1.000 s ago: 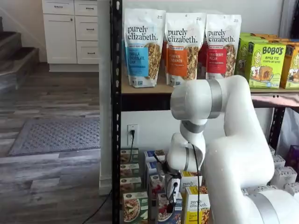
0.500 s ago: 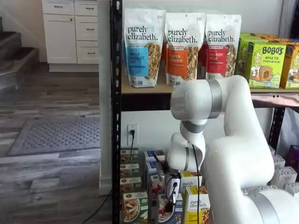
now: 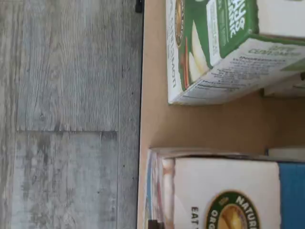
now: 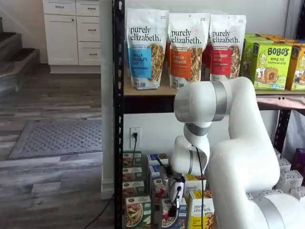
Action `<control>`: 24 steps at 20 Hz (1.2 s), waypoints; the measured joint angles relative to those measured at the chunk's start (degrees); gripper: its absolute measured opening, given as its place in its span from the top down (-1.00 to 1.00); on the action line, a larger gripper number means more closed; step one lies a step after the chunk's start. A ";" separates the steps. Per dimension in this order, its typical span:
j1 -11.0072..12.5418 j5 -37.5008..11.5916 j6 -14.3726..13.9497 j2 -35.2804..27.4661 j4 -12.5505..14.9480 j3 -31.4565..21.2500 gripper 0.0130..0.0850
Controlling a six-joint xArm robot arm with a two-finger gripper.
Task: Pick up the blue and white box that is on the bottom shelf, the second box from the left
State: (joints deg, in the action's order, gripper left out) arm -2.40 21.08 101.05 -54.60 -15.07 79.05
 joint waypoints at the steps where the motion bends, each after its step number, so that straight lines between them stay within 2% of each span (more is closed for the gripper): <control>1: 0.02 0.04 0.07 0.07 -0.06 -0.06 -0.11; 4: 0.06 0.14 0.18 0.21 -0.14 -0.19 0.11; 11: -0.01 -0.07 -0.95 0.72 1.06 -0.88 0.11; 17: -0.44 -1.11 1.55 3.21 -1.97 -4.64 0.11; 24: -1.45 -3.35 5.70 9.21 -7.19 -12.97 0.11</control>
State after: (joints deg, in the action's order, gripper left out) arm -3.85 17.73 106.75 -45.40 -22.26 66.08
